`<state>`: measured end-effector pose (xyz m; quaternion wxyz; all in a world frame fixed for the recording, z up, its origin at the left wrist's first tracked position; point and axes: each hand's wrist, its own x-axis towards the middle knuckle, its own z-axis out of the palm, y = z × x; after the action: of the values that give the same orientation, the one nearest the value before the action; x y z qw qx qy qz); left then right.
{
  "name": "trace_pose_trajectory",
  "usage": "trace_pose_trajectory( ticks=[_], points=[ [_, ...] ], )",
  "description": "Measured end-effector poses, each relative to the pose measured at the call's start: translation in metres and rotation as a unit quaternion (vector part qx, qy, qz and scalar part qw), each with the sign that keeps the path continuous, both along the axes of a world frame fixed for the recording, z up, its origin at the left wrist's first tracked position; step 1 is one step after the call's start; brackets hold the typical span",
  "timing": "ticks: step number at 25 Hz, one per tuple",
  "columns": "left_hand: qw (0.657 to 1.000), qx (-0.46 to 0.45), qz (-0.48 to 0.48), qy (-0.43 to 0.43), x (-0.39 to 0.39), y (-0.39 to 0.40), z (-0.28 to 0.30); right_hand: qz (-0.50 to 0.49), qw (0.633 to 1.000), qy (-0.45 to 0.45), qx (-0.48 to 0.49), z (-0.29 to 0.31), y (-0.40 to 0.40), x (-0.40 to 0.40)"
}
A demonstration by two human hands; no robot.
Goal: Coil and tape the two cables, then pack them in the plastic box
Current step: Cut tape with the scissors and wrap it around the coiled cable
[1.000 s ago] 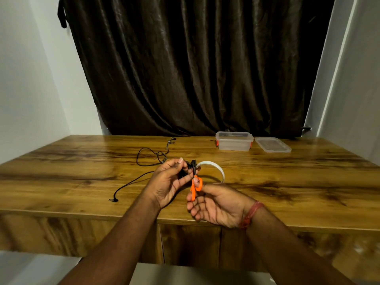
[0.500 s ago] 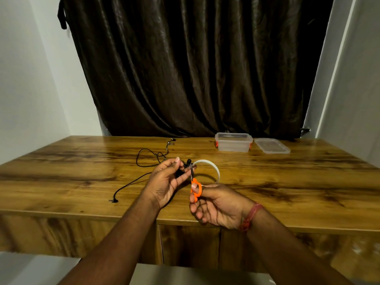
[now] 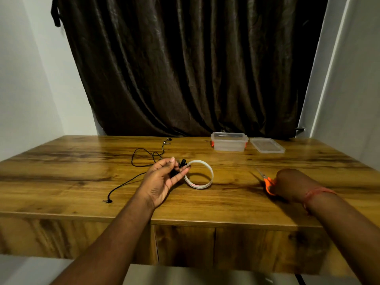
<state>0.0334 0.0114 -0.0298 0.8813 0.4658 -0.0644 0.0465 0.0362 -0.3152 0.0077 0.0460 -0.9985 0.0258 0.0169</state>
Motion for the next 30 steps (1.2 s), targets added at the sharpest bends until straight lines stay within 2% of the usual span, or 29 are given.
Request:
trace_pose_trajectory(
  ticks=[4,12,14,16,17,19,21,23,25,28,30],
  points=[
    [1.000,0.016,0.002,0.003,-0.001,0.000,-0.001,-0.016,0.995,-0.024,-0.098,0.003,-0.003,0.006],
    [1.000,0.023,-0.007,-0.001,0.000,0.001,-0.003,-0.045,0.995,-0.044,-0.078,-0.008,0.001,0.011],
    [1.000,0.024,-0.012,-0.004,0.000,0.000,-0.003,-0.012,0.989,-0.130,-0.075,-0.010,0.008,0.005],
    [0.999,0.027,-0.016,-0.006,-0.001,-0.001,-0.002,0.088,0.969,-0.226,0.052,-0.016,0.032,-0.005],
    [0.999,0.030,-0.017,-0.006,-0.002,-0.001,-0.002,0.139,0.952,-0.226,0.155,-0.020,0.051,-0.011],
    [0.999,0.041,-0.018,-0.007,-0.004,-0.002,-0.001,0.216,0.906,-0.175,0.320,-0.031,0.088,-0.017],
    [0.998,0.054,-0.018,-0.008,-0.006,-0.004,-0.001,0.242,0.868,-0.137,0.411,-0.042,0.112,-0.016],
    [0.998,0.061,-0.018,-0.008,-0.007,-0.004,-0.001,0.240,0.845,-0.109,0.465,-0.044,0.114,-0.012],
    [0.998,0.065,-0.023,-0.007,-0.006,-0.003,-0.002,0.250,0.857,-0.116,0.435,-0.044,0.100,-0.008],
    [0.997,0.069,-0.030,-0.010,-0.001,-0.002,-0.003,0.247,0.917,-0.197,0.244,-0.048,0.057,0.008],
    [0.996,0.082,-0.024,-0.008,0.001,-0.002,-0.005,0.236,0.941,-0.196,0.141,-0.052,0.031,0.018]
  ],
)
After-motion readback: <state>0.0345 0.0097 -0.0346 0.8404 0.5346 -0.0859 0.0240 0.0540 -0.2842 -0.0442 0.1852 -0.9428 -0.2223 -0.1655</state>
